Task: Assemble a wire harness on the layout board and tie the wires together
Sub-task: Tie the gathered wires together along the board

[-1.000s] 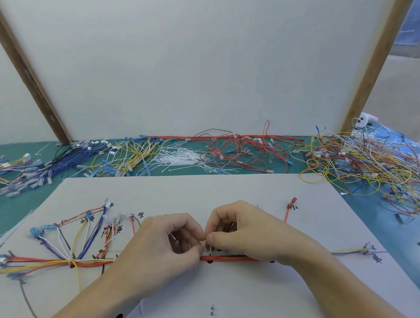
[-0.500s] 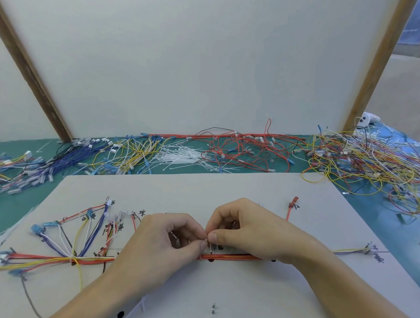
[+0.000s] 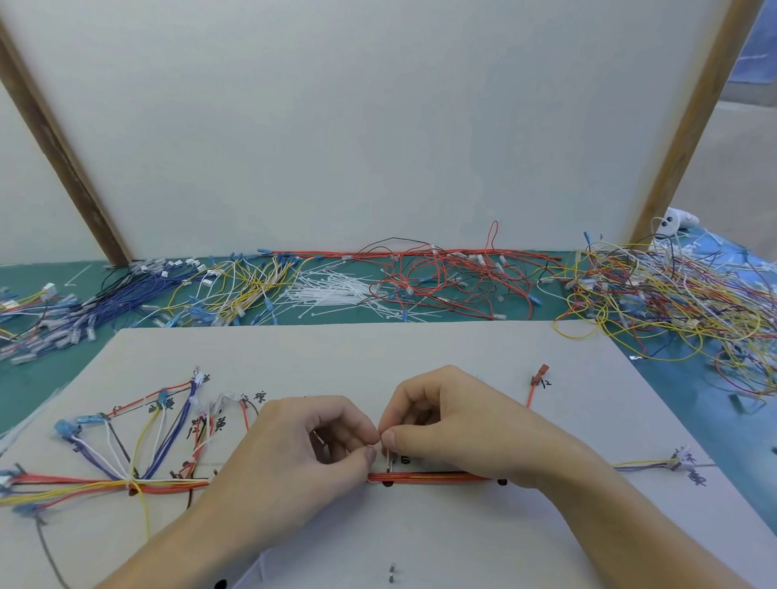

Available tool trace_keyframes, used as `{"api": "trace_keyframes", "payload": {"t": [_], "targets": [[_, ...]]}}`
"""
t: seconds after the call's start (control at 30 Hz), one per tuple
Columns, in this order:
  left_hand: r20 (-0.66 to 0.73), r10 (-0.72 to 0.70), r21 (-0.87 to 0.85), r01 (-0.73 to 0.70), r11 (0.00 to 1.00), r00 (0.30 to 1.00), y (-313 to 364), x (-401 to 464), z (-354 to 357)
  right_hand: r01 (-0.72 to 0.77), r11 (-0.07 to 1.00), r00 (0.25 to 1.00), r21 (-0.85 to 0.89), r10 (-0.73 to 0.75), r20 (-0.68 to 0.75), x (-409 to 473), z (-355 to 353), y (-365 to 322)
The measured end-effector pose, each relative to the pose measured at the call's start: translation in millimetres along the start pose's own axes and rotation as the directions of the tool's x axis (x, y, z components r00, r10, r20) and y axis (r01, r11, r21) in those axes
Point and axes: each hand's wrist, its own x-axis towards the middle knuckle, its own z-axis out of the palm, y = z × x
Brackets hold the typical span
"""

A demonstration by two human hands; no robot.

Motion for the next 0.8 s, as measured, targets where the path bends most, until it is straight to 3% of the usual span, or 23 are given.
{"api": "trace_keyframes", "payload": {"t": [0.8], "targets": [[-0.034, 0.0, 0.038, 0.001, 0.999, 0.999, -0.4, -0.5, -0.2, 0.011, 1.0, 0.999, -0.006, -0.011, 0.034, 1.1, -0.5, 2.1]]}}
